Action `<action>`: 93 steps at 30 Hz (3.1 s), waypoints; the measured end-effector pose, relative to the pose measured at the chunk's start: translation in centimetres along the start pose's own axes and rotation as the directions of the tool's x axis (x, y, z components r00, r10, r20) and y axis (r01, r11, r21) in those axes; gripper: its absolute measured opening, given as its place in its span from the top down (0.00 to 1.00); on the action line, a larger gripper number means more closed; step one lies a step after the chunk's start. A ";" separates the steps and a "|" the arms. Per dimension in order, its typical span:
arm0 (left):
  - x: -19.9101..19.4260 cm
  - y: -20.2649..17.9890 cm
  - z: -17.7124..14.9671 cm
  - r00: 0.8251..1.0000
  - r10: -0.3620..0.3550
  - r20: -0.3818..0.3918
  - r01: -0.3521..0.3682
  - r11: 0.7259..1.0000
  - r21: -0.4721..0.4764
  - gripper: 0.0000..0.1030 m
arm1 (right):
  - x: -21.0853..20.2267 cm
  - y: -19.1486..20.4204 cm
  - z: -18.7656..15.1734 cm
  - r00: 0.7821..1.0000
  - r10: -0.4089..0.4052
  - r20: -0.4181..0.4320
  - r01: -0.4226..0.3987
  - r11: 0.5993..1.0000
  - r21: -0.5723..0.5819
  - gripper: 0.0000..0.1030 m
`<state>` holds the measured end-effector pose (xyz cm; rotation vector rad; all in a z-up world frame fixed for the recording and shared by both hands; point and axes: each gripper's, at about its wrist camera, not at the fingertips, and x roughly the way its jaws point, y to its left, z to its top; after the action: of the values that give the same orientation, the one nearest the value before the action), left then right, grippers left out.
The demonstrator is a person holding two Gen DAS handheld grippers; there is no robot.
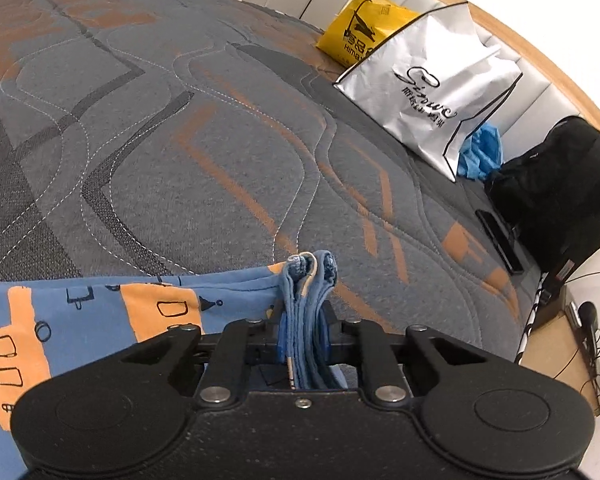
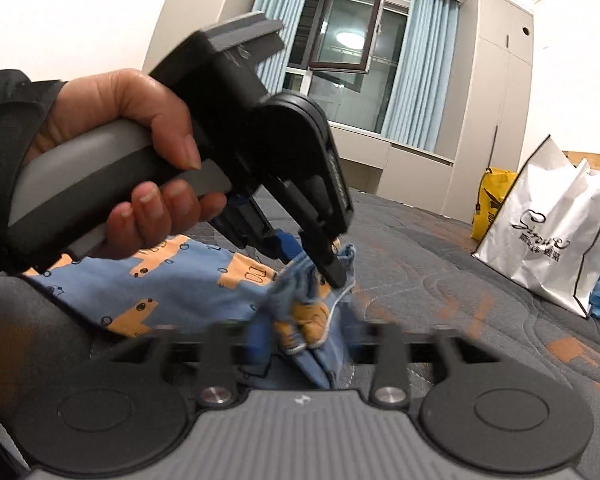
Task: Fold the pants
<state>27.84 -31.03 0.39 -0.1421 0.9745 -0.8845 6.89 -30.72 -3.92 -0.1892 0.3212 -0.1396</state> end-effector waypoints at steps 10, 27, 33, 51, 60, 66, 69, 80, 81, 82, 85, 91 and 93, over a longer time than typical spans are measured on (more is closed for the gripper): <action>-3.2 1.1 -0.6 0.998 -0.027 0.050 0.028 0.999 -0.028 0.90 | -0.6 1.6 0.7 1.000 -0.007 0.025 0.008 0.999 -0.052 0.79; -13.8 12.0 -3.9 0.985 0.078 0.153 -0.057 0.989 -0.138 0.90 | -0.9 10.7 4.6 0.958 0.280 0.056 -0.277 0.959 -0.065 0.83; -13.4 15.3 -5.8 0.988 0.071 0.139 -0.045 0.982 -0.182 0.89 | 0.4 13.6 3.9 0.947 0.321 -0.030 -0.322 0.944 -0.068 0.83; -12.5 17.3 -6.4 0.989 0.014 0.146 0.017 0.978 -0.209 0.88 | 0.9 14.2 3.9 0.948 0.312 -0.064 -0.317 0.944 -0.088 0.83; -14.1 17.3 -6.5 0.983 0.008 0.182 0.026 0.982 -0.186 0.90 | 0.7 14.3 4.1 0.951 0.305 -0.059 -0.309 0.948 -0.073 0.85; -17.3 18.1 -6.1 0.973 0.065 0.219 -0.029 0.986 -0.165 0.90 | 0.9 15.5 5.7 0.929 0.368 -0.037 -0.369 0.927 -0.060 0.85; -19.3 19.1 -6.1 0.966 0.108 0.236 -0.069 0.983 -0.170 0.90 | 1.3 16.5 6.8 0.904 0.426 -0.031 -0.427 0.903 -0.046 0.85; -22.6 24.4 -7.8 0.954 0.206 0.218 -0.150 0.957 -0.247 0.89 | 2.8 21.7 7.7 0.846 0.528 -0.068 -0.533 0.839 -0.113 0.85; -22.5 24.8 -7.9 0.955 0.206 0.214 -0.149 0.956 -0.254 0.89 | 3.0 22.0 7.6 0.845 0.530 -0.078 -0.535 0.836 -0.117 0.85; -22.3 25.1 -8.0 0.956 0.205 0.211 -0.147 0.954 -0.261 0.88 | 3.2 22.3 7.6 0.844 0.529 -0.087 -0.536 0.836 -0.121 0.84; -22.1 25.6 -8.3 0.956 0.197 0.217 -0.135 0.954 -0.269 0.87 | 3.2 22.8 7.4 0.845 0.526 -0.097 -0.534 0.836 -0.128 0.84; -22.1 25.4 -8.4 0.954 0.202 0.223 -0.137 0.951 -0.278 0.84 | 3.5 23.2 8.0 0.839 0.534 -0.109 -0.545 0.827 -0.137 0.75; -22.4 25.1 -8.5 0.950 0.216 0.226 -0.149 0.949 -0.278 0.83 | 3.2 23.1 8.0 0.837 0.537 -0.103 -0.546 0.827 -0.130 0.70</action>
<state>30.47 3.50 -1.74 -0.3719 0.8432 -0.5485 14.95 -7.51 -2.24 -0.2410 0.4372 0.4505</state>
